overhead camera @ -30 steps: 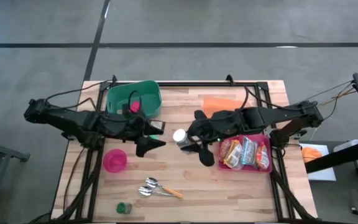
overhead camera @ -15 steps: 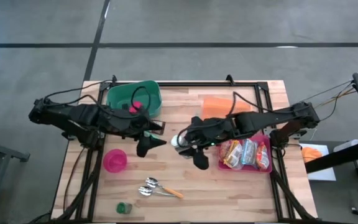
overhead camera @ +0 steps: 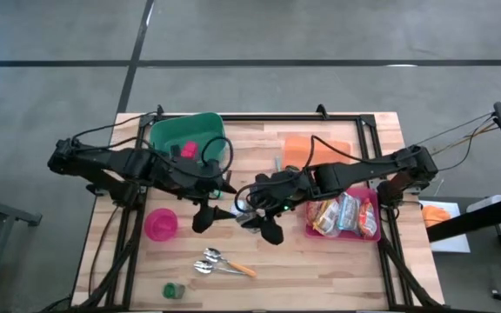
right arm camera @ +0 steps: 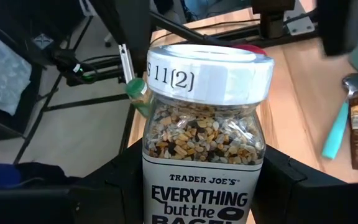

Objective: Pick & Place Food Item
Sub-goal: Put the white seasoning bottle into the green bin

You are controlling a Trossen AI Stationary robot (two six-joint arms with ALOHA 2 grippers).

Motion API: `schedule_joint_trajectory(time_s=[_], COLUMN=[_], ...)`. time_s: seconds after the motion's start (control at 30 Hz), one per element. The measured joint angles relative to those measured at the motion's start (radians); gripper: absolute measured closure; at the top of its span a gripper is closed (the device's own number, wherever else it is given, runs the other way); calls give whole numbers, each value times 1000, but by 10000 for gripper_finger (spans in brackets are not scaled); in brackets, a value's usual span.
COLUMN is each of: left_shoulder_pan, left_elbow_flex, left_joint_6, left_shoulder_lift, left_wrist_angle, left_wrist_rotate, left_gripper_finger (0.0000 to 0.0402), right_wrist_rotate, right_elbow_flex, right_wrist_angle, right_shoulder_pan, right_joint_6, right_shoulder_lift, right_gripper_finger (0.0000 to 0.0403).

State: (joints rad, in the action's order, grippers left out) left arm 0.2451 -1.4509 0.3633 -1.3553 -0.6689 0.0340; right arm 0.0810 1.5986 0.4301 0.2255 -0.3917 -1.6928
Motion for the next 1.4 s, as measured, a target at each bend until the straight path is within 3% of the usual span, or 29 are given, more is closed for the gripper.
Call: schedule_joint_trajectory(time_s=[0.63,1.17,1.4], left_shoulder_pan=[-16,-44,-52], left_elbow_flex=[2,4,4], left_joint_6=[8,64,90], left_shoulder_lift=[-48,-78,-124], left_wrist_angle=[54,95,114], left_wrist_rotate=[-137,-145,-207], left_gripper_finger=[55,55,55], right_wrist_rotate=[33,33,37], right_elbow_flex=[0,0,0], right_wrist_angle=[-28,-27,-29], right_shoulder_pan=[-3,-4,-2], right_joint_6=[33,64,78], right_shoulder_lift=[0,0,0], right_gripper_finger=[207,207,207])
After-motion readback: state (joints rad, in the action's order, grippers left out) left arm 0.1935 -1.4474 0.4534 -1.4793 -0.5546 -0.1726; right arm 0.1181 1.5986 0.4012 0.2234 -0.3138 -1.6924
